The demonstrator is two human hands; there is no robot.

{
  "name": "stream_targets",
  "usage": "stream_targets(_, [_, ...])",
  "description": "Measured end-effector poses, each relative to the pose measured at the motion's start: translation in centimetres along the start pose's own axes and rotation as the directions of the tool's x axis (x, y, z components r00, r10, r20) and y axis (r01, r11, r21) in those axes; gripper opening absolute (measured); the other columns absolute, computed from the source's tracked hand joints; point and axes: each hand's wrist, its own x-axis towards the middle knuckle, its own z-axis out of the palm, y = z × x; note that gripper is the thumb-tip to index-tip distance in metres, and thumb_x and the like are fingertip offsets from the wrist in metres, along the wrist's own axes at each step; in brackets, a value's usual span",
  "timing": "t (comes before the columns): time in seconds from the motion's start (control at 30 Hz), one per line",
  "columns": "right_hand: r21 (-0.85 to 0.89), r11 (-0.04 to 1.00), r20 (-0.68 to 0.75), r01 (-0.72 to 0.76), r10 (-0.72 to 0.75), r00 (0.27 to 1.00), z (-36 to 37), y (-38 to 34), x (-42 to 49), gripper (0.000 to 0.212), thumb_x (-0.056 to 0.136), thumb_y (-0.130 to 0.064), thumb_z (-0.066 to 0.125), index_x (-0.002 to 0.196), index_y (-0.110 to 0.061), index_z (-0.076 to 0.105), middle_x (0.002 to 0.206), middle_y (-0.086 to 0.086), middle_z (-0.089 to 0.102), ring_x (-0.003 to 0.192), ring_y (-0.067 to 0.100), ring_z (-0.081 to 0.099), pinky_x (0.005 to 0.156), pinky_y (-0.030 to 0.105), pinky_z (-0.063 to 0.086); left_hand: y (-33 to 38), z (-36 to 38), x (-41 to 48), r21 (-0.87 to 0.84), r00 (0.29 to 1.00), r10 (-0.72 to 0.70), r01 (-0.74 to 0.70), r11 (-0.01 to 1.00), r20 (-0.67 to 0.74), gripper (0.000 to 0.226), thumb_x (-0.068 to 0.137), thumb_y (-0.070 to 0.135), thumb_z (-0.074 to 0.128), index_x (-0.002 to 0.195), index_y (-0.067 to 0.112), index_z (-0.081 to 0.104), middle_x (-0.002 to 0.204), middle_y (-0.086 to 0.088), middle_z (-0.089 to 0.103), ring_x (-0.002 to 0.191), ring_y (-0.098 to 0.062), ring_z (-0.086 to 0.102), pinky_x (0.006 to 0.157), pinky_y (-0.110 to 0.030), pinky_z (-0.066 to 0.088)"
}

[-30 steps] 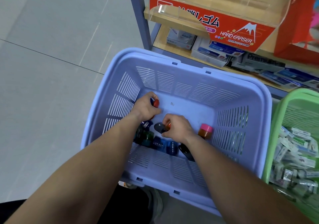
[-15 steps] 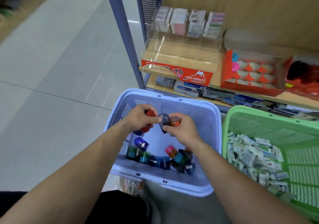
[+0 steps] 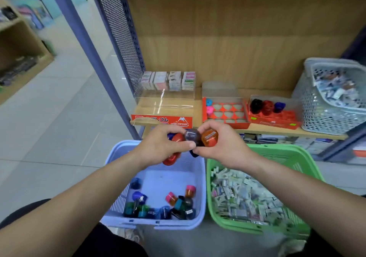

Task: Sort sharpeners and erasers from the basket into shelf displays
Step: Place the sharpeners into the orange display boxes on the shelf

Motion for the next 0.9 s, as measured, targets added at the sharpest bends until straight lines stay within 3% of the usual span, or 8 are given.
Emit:
stream_targets(0.1, [-0.033,0.999,-0.036,0.02,-0.021,0.999,-3.0,0.1,-1.3,0.033,0.071,-0.03,0.09,0.09,-0.032,0.063,0.088,-0.018,0.068,0.08,-0.002,0.061,0.075,0.023,0.048,2.2,1.3,0.7,0.006,1.0,0.02,-0.02,1.0,0.021,0.014,0.083,0.028,0.081,0.091,0.018,0.076,0.085,-0.019,0.07,0.066,-0.016,0.065,0.071,-0.035,0.053])
stream_targets(0.17, [-0.029,1.0,-0.087,0.006,-0.009,0.996,-4.4,1.2,-1.9,0.033,0.071,-0.034,0.089,0.09,-0.033,0.062,0.087,-0.015,0.07,0.078,0.006,0.065,0.08,0.034,0.053,2.6,1.9,1.4,-0.029,1.0,0.013,-0.013,0.999,-0.001,0.015,0.084,0.024,0.08,0.092,0.012,0.074,0.081,-0.025,0.068,0.064,-0.019,0.064,0.067,-0.034,0.05])
stream_targets(0.27, [0.04,0.999,-0.12,-0.009,0.013,0.993,-5.8,2.7,-2.1,0.039,0.068,-0.045,0.088,0.089,-0.033,0.058,0.081,-0.014,0.066,0.071,0.009,0.06,0.077,0.039,0.053,2.2,2.9,2.8,-0.087,0.999,-0.006,0.003,0.996,-0.04,0.012,0.084,0.018,0.079,0.089,0.009,0.073,0.068,-0.021,0.065,0.062,-0.022,0.06,0.065,-0.032,0.047])
stream_targets(0.4, [0.078,0.997,-0.009,-0.002,0.003,1.0,-6.8,3.0,-1.5,0.04,0.084,-0.016,0.076,0.105,-0.036,0.05,0.101,-0.008,0.061,0.067,0.0,0.052,0.067,0.024,0.043,2.1,3.8,4.8,-0.132,0.998,0.004,-0.011,0.991,-0.055,0.014,0.084,0.013,0.079,0.093,0.005,0.073,0.07,-0.015,0.062,0.061,-0.018,0.058,0.06,-0.024,0.047])
stream_targets(0.5, [0.084,0.995,0.088,-0.062,0.055,0.995,-7.2,4.4,-0.7,0.049,0.093,-0.005,0.06,0.118,-0.043,0.044,0.084,-0.003,0.057,0.059,0.011,0.043,0.059,0.031,0.037,1.9,4.1,6.1,-0.13,0.997,0.004,-0.014,0.991,-0.073,0.011,0.084,0.015,0.08,0.092,0.009,0.075,0.067,-0.011,0.064,0.061,-0.017,0.059,0.061,-0.022,0.048])
stream_targets(0.6, [0.189,0.98,0.082,-0.054,0.039,0.996,-7.6,5.4,0.2,0.046,0.095,-0.009,0.065,0.124,-0.042,0.051,0.101,-0.009,0.066,0.078,0.015,0.059,0.068,0.04,0.049,1.4,4.2,7.3,-0.13,0.997,-0.009,0.0,0.992,-0.07,0.01,0.083,0.017,0.08,0.091,0.012,0.075,0.068,-0.011,0.066,0.062,-0.017,0.06,0.064,-0.025,0.049])
stream_targets(0.7, [0.328,0.94,0.047,-0.087,0.076,0.996,-7.7,5.7,1.4,0.042,0.092,-0.006,0.071,0.123,-0.029,0.055,0.12,-0.002,0.066,0.096,0.009,0.062,0.076,0.029,0.054,0.9,4.2,8.2,-0.12,0.997,-0.015,0.006,0.993,-0.071,0.011,0.082,0.02,0.081,0.091,0.016,0.076,0.071,-0.01,0.069,0.063,-0.015,0.062,0.067,-0.024,0.051])
stream_targets(0.9, [0.275,0.955,-0.024,-0.113,0.124,0.992,-7.4,6.4,2.9,0.039,0.084,-0.019,0.081,0.115,-0.024,0.059,0.106,0.003,0.074,0.077,0.014,0.062,0.075,0.035,0.05,0.2,3.5,8.9,-0.108,0.999,-0.016,0.01,0.994,-0.049,0.011,0.082,0.019,0.081,0.091,0.015,0.076,0.075,-0.015,0.069,0.063,-0.013,0.063,0.064,-0.018,0.051])
